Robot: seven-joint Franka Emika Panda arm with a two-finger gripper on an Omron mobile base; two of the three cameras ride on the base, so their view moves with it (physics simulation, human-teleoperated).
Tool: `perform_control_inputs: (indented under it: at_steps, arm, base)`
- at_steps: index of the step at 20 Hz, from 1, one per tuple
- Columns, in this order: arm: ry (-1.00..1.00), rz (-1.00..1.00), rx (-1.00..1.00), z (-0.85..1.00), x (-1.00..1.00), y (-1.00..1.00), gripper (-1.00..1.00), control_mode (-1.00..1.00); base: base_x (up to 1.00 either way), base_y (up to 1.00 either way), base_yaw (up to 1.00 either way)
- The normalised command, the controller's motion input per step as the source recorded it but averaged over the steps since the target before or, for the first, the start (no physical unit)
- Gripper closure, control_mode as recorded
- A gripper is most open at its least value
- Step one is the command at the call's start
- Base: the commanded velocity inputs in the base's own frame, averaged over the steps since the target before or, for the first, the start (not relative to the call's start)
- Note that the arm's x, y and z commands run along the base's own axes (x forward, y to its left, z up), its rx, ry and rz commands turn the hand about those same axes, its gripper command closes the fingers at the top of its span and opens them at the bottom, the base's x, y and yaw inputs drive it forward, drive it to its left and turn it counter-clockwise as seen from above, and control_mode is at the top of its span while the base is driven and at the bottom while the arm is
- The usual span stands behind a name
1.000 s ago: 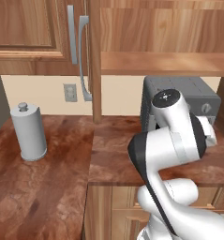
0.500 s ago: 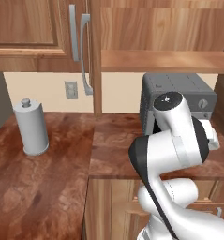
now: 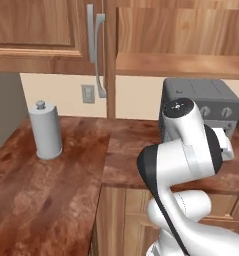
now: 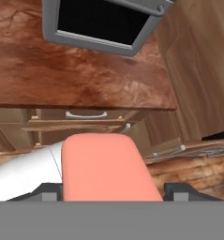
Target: Locate and retrieve the bar soap and dish brush from the cabinet. Place them next to the sink.
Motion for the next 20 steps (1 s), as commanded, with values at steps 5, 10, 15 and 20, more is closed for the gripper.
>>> perform_control_inputs:
  at_steps: [5, 10, 15, 20]
  arm:
    - [0.00, 0.00, 0.00, 0.00, 0.00, 0.00, 1.00, 1.00]
    - [0.00, 0.00, 0.00, 0.00, 0.00, 0.00, 1.00, 1.00]
    - [0.00, 0.00, 0.00, 0.00, 0.00, 0.00, 1.00, 1.00]
    - [0.00, 0.00, 0.00, 0.00, 0.00, 0.00, 1.00, 1.00]
  base:
    - [0.00, 0.21, 0.28]
    - [-0.06, 0.37, 0.36]
    - [-0.13, 0.36, 0.44]
    - [-0.16, 0.37, 0.46]
